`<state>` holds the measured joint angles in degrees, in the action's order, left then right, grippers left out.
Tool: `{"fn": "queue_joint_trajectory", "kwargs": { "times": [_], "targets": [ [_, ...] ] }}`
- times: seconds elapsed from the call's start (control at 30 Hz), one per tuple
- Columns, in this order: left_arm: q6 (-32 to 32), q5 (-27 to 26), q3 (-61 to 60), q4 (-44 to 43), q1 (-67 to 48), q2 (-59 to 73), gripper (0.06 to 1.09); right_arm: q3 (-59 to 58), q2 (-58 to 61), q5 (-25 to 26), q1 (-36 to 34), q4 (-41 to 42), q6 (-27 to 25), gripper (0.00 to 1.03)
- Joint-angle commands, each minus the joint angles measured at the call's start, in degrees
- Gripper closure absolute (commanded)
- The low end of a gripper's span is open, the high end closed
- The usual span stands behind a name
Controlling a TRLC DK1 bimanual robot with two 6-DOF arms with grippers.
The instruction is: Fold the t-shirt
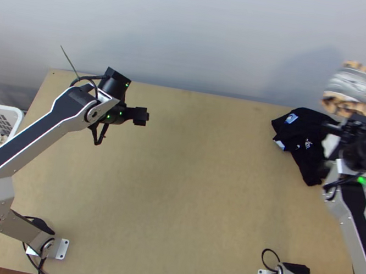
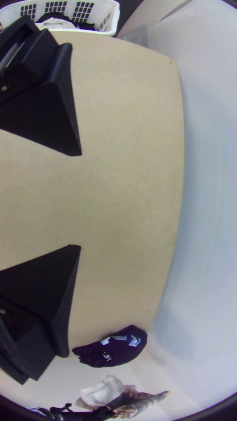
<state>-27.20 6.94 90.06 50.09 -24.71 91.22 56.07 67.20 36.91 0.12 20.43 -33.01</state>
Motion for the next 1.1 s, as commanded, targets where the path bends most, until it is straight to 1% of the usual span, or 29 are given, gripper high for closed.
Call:
{"fn": "queue_joint_trajectory", "kwargs": {
  "times": [0.0, 0.07, 0.17, 0.27, 0.37, 0.47, 0.57, 0.7, 0.83, 0.87, 0.9, 0.97, 1.0, 1.07],
  "targets": [
    [0.0, 0.1, -2.2, 0.2, 0.7, -1.0, 0.10, -2.1, 4.4, -6.5, -15.1, 1.2, 2.8, 1.00],
    [0.0, 0.1, -2.4, 0.5, 1.2, -2.0, 0.10, -3.1, 8.7, -6.8, -16.2, 3.2, 3.5, 1.00],
    [0.0, 0.1, -3.1, 1.2, 2.6, -3.5, 0.10, -3.3, 14.6, -6.8, -15.7, 4.4, 5.1, 1.00],
    [0.2, 0.1, -4.5, 1.6, 4.2, -5.3, 0.10, -2.5, 21.2, -6.8, -12.1, 6.3, 6.5, 1.00],
    [0.3, 0.0, -5.5, 1.9, 5.6, -6.8, 0.10, 0.5, 27.5, -6.6, -7.6, 6.4, 7.5, 1.00],
    [0.4, 0.0, -6.4, 2.2, 6.9, -8.2, 0.10, 2.4, 30.9, -6.1, -2.4, 5.9, 8.0, 1.00],
    [0.4, 0.0, -7.4, 2.2, 7.7, -9.4, 0.10, 1.2, 34.1, -5.2, 1.2, 5.8, 8.3, 1.00],
    [0.5, 0.0, -8.8, 2.2, 8.7, -10.9, 0.10, 0.0, 37.7, -4.7, 1.5, 5.8, 9.5, 1.00],
    [0.6, 0.0, -9.7, 2.2, 9.2, -11.4, 0.10, -0.9, 39.1, -4.4, -1.4, 5.8, 10.0, 1.00],
    [0.6, 0.0, -9.7, 2.2, 9.2, -11.5, 0.10, -0.9, 39.0, -4.4, -2.6, 5.8, 10.3, 0.98],
    [0.6, 0.0, -9.7, 2.2, 9.2, -11.5, 0.10, -0.9, 38.8, -4.4, -3.6, 5.8, 10.7, 0.90],
    [0.6, 0.0, -9.7, 2.2, 9.2, -11.4, 0.10, -1.5, 37.2, -4.3, -5.6, 5.6, 11.7, 0.64],
    [0.7, 0.0, -9.7, 2.1, 9.1, -11.4, 0.10, -2.0, 36.0, -4.3, -6.0, 5.3, 12.7, 0.54],
    [0.6, -0.1, -9.6, 2.0, 8.9, -11.2, 0.10, -3.5, 33.3, -4.4, -6.4, 4.3, 13.9, 0.37]
  ]
}}
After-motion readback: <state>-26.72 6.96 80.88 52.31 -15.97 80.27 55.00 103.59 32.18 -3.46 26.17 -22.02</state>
